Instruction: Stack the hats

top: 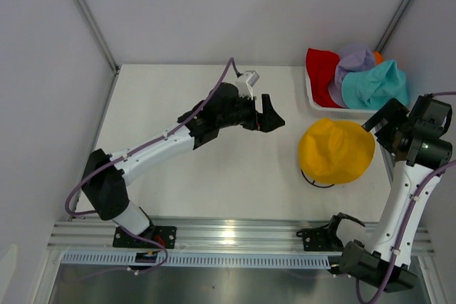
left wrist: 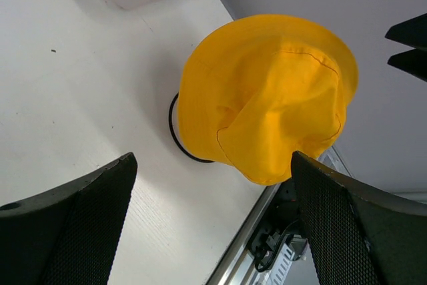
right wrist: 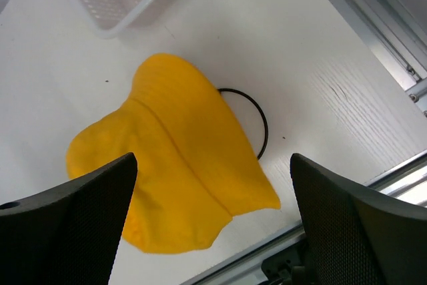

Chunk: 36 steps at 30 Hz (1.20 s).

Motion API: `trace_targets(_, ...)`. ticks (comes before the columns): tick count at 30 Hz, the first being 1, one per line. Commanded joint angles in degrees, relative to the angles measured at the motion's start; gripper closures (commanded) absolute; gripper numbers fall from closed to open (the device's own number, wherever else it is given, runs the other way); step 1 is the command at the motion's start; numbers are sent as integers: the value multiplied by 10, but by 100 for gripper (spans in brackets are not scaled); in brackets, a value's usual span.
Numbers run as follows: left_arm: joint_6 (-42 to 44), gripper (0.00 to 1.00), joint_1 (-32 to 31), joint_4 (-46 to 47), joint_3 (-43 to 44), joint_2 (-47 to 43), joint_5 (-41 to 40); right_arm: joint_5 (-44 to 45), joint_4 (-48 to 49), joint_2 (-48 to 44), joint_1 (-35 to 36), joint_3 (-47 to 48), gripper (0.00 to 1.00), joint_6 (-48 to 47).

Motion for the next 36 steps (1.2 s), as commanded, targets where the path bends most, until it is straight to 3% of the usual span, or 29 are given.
trace_targets(1,-6,0,-3,26,-13,-11,-5,-52,74,-17,-49,-47,1,9)
trace_targets(4,7,0,-2,16,-9,-13,-13,-48,100,-30,-59,-106,1,13)
trace_targets(7,23,1,-2,11,-9,-18,-12,-147,157,-55,-92,-181,1,29)
trace_targets(10,42,1,-2,2,-10,-27,-14,-215,222,-74,-111,-242,6,64)
trace_targets(13,51,0,5,0,-10,-31,-6,-216,238,-81,-112,-260,17,73)
trace_targets(16,48,0,12,0,-13,-33,-1,-169,214,-79,-112,-253,48,56)
trace_targets(17,48,1,12,2,-12,-32,1,-152,207,-78,-112,-249,68,51)
trace_targets(19,44,1,13,5,-10,-27,5,-107,188,-76,-112,-245,80,39)
trace_targets(20,40,1,13,9,-11,-25,5,-93,185,-76,-113,-245,92,39)
trace_targets(21,33,1,13,13,-11,-20,11,-83,180,-77,-113,-248,95,37)
trace_targets(31,-9,0,12,22,-9,20,17,-49,241,-139,-113,-390,100,87)
trace_targets(36,-7,0,12,21,-8,20,10,-44,250,-111,-113,-427,100,133)
